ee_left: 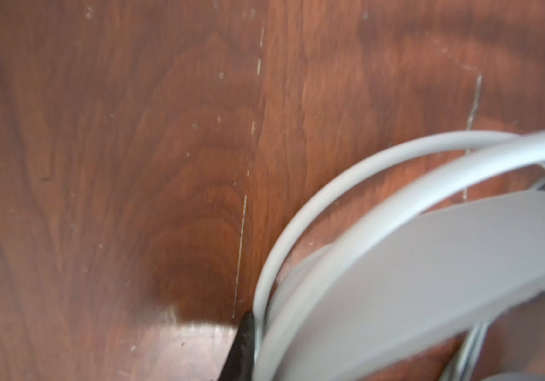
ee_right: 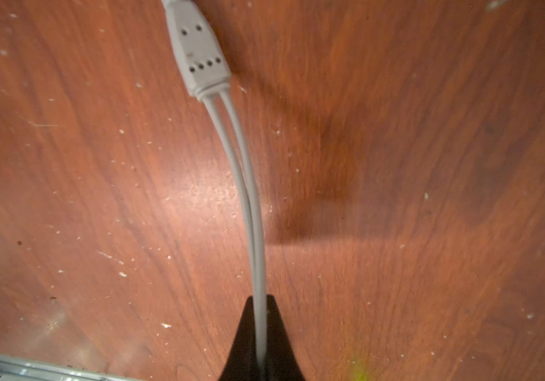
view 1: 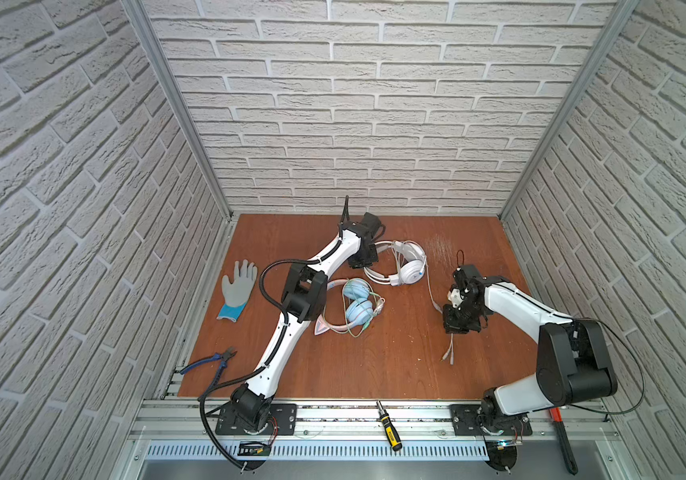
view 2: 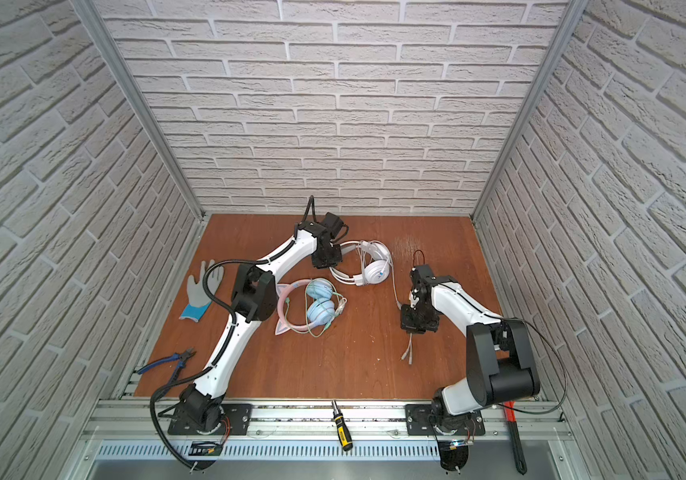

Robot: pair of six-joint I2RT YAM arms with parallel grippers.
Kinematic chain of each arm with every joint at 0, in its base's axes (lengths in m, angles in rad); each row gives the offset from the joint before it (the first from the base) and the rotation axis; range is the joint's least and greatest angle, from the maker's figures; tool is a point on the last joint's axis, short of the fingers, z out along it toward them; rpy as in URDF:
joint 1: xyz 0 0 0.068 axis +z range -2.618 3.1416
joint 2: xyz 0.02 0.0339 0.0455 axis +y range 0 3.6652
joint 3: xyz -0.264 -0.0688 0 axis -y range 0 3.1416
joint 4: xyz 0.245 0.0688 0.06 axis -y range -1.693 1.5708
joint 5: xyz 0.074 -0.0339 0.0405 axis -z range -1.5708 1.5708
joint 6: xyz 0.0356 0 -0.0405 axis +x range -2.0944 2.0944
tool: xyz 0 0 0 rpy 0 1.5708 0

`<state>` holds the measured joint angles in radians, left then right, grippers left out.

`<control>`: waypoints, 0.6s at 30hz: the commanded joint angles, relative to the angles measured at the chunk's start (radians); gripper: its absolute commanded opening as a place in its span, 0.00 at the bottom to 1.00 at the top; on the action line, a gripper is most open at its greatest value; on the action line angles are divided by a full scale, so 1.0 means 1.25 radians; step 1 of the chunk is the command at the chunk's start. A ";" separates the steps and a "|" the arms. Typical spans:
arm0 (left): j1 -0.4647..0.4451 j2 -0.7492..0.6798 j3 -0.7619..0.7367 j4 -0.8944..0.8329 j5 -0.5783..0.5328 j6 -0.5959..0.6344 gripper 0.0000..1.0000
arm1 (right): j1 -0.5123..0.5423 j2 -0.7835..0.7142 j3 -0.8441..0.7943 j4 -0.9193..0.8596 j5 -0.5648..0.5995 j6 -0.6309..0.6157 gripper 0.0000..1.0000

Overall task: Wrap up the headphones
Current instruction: 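Grasp the grey cable below its splitter and lift it toward the white headphones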

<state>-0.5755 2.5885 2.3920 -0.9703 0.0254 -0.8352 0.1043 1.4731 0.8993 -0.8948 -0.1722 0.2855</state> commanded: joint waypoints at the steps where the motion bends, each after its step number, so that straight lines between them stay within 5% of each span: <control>1: 0.011 -0.019 -0.046 0.029 0.016 -0.008 0.21 | 0.020 -0.053 0.063 -0.053 -0.066 -0.083 0.06; 6: 0.013 -0.049 -0.084 0.048 0.022 -0.001 0.28 | 0.081 -0.050 0.178 -0.128 -0.201 -0.156 0.05; 10: 0.015 -0.067 -0.119 0.069 0.029 0.002 0.25 | 0.135 0.033 0.289 -0.280 -0.122 -0.175 0.05; 14: 0.019 -0.083 -0.158 0.093 0.047 0.001 0.00 | 0.145 0.034 0.283 -0.295 -0.015 -0.106 0.05; 18: 0.030 -0.112 -0.199 0.123 0.069 0.003 0.00 | 0.122 -0.018 0.262 -0.261 0.060 -0.038 0.05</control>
<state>-0.5552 2.4874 2.1895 -0.8242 0.0780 -0.8295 0.2760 1.5173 1.2346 -1.1980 -0.1986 0.1699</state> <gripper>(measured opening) 0.079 0.065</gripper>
